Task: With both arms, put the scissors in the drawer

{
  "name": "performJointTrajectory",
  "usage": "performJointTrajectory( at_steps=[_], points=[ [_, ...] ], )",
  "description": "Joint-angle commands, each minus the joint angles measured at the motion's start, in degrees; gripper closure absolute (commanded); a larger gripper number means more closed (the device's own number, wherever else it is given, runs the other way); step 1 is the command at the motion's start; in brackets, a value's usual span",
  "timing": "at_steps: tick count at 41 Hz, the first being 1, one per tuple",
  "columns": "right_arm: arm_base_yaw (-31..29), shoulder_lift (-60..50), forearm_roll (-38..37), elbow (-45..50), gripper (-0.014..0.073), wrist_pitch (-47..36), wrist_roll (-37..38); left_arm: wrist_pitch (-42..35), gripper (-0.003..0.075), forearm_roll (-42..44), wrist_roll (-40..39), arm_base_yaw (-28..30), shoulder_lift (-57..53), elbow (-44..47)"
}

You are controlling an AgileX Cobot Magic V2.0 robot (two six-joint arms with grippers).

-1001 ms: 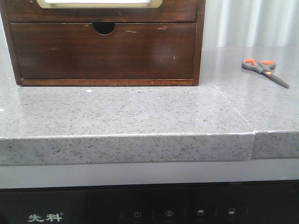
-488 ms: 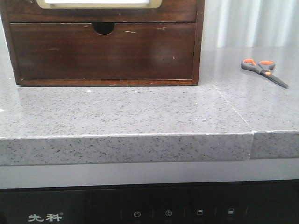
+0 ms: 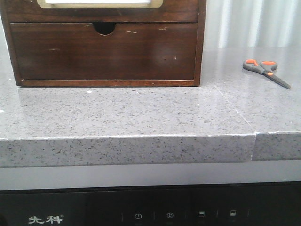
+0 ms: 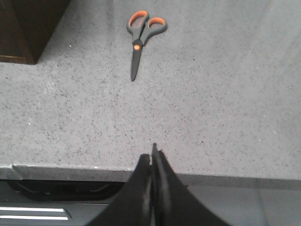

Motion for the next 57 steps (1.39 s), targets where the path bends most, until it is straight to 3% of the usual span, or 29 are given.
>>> performJointTrajectory(
  at_steps=[1,8,12,16,20,24,32,44,54,57],
  points=[
    [0.24,2.34,-1.34,-1.92,0.065,-3.5,-0.52,-3.24,0.0741,-0.39,-0.48,-0.51,0.87,-1.38],
    [0.24,3.51,-1.84,-1.92,0.0643,-3.71,-0.52,-3.1,0.074,-1.64,-0.48,-0.51,0.87,-1.3],
    [0.24,3.63,-1.84,-1.92,0.0566,-3.76,-0.57,-2.72,0.0697,-1.94,-0.48,-0.51,0.87,-1.3],
    [0.24,3.63,-1.88,-1.92,0.04,-3.76,-0.57,-2.59,0.0523,-1.94,-0.48,-0.51,0.87,-1.3],
    [0.24,3.63,-1.99,-1.92,0.0145,-3.76,-0.57,-2.7,0.0278,-1.94,-0.48,-0.51,0.87,-1.3],
    [0.24,3.63,-1.99,-1.92,0.0005,-3.7,-0.57,-2.76,0.0134,-1.94,-0.48,-0.51,0.87,-1.3],
    [0.24,3.63,-1.99,-1.92,-0.0021,-3.76,-0.57,-2.94,0.0121,-5.74,-0.48,-0.51,0.87,-1.3],
    [0.24,3.63,-1.93,-1.92,-0.0021,-3.76,-0.57,-9.44,0.0121,-22.62,-0.48,-0.51,6.32,-1.3],
    [0.24,3.63,-1.93,-1.92,-0.0021,-3.76,-0.57,-11.13,0.0121,-42.71,-0.33,-0.51,16.25,-1.3],
    [0.24,3.63,-1.93,-1.92,-0.0021,-3.76,-0.57,-11.36,0.0121,-47.53,2.89,-0.51,19.27,-1.3]
  ],
)
